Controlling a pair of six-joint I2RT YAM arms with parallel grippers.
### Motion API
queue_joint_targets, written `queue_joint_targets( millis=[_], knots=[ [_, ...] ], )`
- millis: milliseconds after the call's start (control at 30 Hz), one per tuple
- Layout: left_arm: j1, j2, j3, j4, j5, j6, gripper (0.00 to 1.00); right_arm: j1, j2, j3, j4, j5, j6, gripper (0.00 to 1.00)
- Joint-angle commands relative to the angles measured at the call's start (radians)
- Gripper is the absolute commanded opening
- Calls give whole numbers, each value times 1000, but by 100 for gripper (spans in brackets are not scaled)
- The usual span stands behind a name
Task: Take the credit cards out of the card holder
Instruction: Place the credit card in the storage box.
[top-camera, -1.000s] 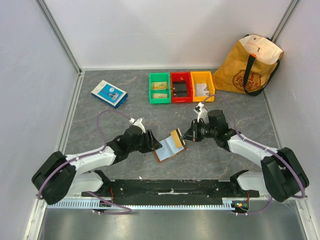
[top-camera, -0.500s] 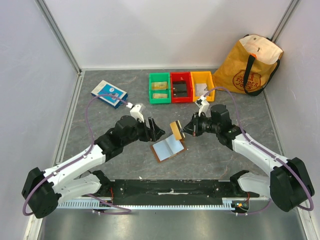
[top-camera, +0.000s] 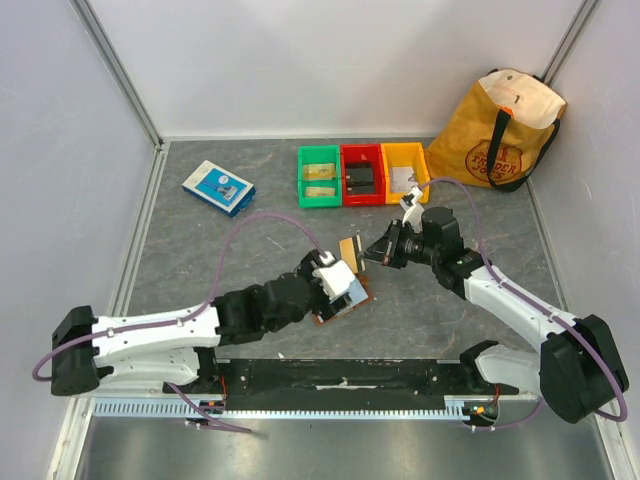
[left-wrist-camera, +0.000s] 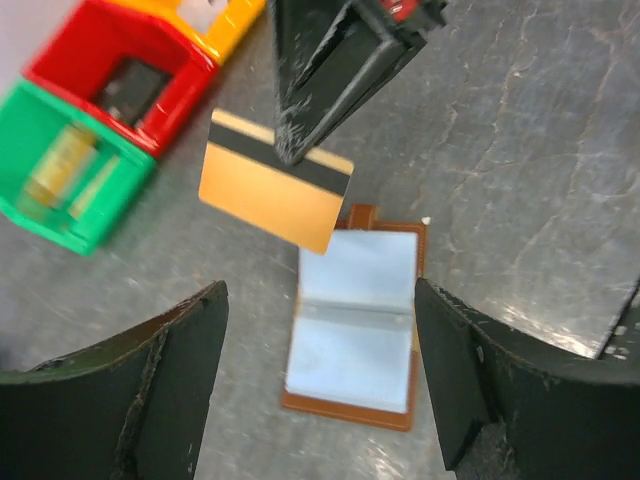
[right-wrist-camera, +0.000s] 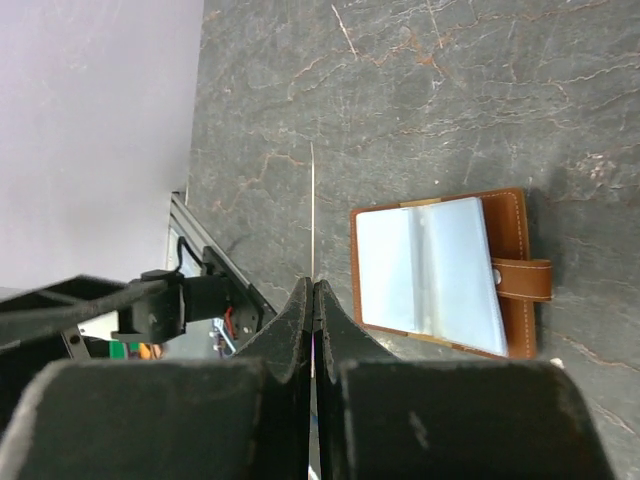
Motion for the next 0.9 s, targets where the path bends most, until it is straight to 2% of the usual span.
queue_joint_targets(
  millis=[0, 200, 367, 533, 633, 767, 867],
  knots=[
    [-118, 69, 4, 245, -285, 376, 81, 6, -33, 27, 65, -23, 105, 0],
    [-195, 220, -37, 512, -473, 606, 79, 8, -74, 24, 84, -31, 144, 0],
    [-204, 309, -74, 710, -542, 716, 76, 6, -99, 20, 91, -37, 166, 0],
    [-204, 359, -91, 838, -566, 784, 66, 6, -119, 13, 96, -43, 180, 0],
    [-201, 398, -96, 913, -591, 830, 53, 5, -126, 7, 104, -42, 191, 0],
    [-202, 424, -105, 968, -611, 849, 28, 6, -140, 5, 104, -37, 199, 0],
    [-201, 415, -110, 976, -626, 832, 3, 6, -146, 2, 104, -34, 203, 0]
  ],
)
